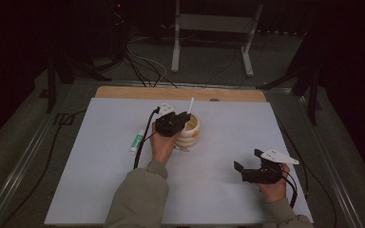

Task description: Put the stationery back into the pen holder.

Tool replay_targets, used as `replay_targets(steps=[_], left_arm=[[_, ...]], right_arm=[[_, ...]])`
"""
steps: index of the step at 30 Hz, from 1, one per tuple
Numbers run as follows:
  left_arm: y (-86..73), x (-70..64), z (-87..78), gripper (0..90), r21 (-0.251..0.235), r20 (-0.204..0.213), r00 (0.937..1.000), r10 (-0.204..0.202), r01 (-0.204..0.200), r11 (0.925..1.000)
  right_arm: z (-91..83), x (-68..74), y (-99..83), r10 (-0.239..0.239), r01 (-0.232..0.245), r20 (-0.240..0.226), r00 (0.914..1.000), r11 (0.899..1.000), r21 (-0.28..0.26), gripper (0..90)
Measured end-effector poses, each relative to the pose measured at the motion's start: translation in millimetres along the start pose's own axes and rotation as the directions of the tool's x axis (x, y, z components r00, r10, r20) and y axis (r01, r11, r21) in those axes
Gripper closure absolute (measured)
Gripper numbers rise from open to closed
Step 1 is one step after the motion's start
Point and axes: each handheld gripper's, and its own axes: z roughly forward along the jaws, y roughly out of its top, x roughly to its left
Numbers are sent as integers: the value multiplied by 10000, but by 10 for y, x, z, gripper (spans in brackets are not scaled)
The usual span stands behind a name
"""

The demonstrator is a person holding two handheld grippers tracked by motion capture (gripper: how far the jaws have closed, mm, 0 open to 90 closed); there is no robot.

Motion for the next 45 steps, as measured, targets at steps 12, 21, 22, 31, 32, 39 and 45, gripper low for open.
replay_targets(steps=[12,21,22,31,32,39,45], left_arm=[[96,82,-126,80,-110,-841,9961,-267,259,9996],[148,121,-214,25,496,-589,9983,-18,47,9988],[156,119,-225,22,559,-663,9978,54,-17,9984],[203,155,-304,16,1581,-1040,9946,54,112,9874],[203,155,-304,13,1581,-1040,9946,54,112,9874],[219,148,-355,5,2245,-1050,9934,457,-211,9742],[232,157,-370,5,3047,-1211,9909,591,-196,9522]], right_arm=[[-4,-2,-1,-7,7,21,10000,10000,5,0],[-8,-4,-2,-10,10,44,10000,10000,3,0],[-8,-4,-3,-6,6,46,10000,10000,4,0],[-8,-5,-3,12,-12,68,10000,10000,9,0],[-8,-5,-3,12,-12,68,10000,10000,9,0],[-5,-4,-5,53,-53,77,10000,10000,19,0],[-5,-4,-6,25,-25,72,10000,10000,27,0]])
